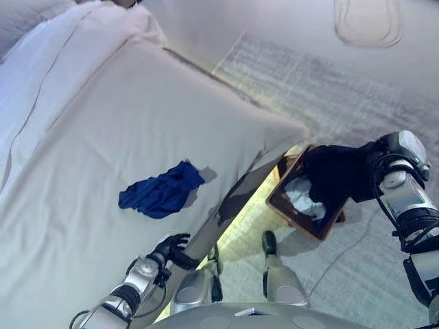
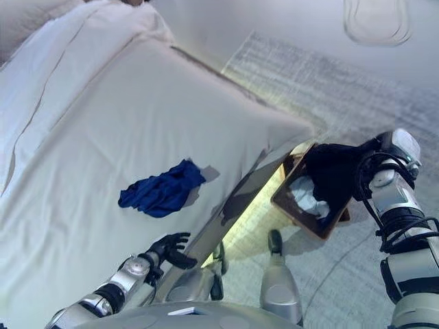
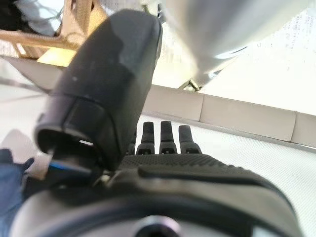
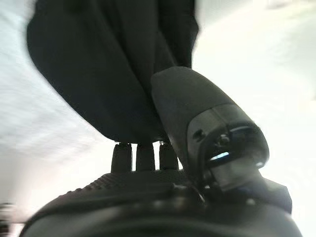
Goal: Pick up the clothes from the bed and place them into the basket
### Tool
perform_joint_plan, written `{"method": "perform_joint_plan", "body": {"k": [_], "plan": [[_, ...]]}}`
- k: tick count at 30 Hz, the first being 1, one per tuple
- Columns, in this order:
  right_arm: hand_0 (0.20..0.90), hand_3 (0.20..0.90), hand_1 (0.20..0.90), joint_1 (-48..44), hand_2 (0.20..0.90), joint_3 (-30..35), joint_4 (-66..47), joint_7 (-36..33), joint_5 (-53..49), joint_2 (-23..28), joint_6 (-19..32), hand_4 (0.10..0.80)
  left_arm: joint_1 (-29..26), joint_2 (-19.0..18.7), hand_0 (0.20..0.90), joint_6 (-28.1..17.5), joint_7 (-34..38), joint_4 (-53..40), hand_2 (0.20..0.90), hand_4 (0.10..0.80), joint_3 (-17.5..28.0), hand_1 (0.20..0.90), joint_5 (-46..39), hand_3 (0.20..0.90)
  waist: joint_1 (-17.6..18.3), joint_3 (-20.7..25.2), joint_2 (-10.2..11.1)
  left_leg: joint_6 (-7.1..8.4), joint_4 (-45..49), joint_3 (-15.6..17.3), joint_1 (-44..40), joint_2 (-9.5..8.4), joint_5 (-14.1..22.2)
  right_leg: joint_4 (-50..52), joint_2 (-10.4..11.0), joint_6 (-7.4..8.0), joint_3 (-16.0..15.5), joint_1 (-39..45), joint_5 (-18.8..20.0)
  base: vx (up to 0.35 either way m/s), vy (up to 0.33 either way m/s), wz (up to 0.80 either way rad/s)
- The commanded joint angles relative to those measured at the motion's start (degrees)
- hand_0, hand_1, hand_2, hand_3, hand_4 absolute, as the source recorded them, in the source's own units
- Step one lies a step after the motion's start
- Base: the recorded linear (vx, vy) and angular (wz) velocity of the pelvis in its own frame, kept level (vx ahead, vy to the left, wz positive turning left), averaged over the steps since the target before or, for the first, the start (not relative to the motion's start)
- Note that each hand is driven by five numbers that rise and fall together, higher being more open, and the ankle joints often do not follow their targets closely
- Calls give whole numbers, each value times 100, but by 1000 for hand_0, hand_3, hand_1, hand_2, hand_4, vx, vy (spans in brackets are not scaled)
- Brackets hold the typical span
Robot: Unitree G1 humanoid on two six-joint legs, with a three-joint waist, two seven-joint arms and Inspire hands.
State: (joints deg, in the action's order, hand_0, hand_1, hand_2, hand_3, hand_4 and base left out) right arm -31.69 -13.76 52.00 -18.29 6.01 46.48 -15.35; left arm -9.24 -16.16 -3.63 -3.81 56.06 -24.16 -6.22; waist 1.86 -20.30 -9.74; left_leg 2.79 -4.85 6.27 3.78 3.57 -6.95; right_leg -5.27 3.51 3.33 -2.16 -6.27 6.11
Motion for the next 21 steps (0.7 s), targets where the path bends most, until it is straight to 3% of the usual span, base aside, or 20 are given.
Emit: {"method": "perform_joint_plan", "body": {"k": [1,6,11,14,21], "plan": [[900,900,900,-1005,900,22,241,-717,8,254,324,800,-279,-122,900,-326,87,-22,900,800,-235,900,-358,900,-27,-170,259,113,624,-417,344,-216,587,788,116,-145,-304,-350,-478,-134,-14,6],[900,900,900,-1410,900,-23,815,-1158,-417,232,571,800,-386,-155,900,-449,121,-281,900,800,-418,900,-568,900,-62,-621,-42,55,1056,-622,961,-345,534,1311,170,-250,-299,-1049,-563,-87,-9,5],[900,900,900,-1751,900,27,550,-1808,-539,179,609,800,-371,-172,900,-452,182,-420,900,800,-489,900,-645,900,-78,-841,-189,1,1020,-662,1210,-392,441,1588,113,-273,-287,-1478,-616,-45,25,3],[900,900,900,-1758,900,97,216,-2207,-721,169,633,800,-341,-189,900,-414,205,-436,900,800,-432,900,-653,900,-89,-915,-189,-2,883,-697,1234,-387,356,1659,72,-266,-262,-1532,-649,-3,34,2],[900,900,900,-1138,900,1064,-1241,-3106,-968,-56,1881,800,-216,-109,900,-482,216,-262,900,800,-249,900,-717,900,14,-849,16,32,456,-552,943,-326,303,1338,51,-147,-236,-1298,-509,47,96,6]]}}
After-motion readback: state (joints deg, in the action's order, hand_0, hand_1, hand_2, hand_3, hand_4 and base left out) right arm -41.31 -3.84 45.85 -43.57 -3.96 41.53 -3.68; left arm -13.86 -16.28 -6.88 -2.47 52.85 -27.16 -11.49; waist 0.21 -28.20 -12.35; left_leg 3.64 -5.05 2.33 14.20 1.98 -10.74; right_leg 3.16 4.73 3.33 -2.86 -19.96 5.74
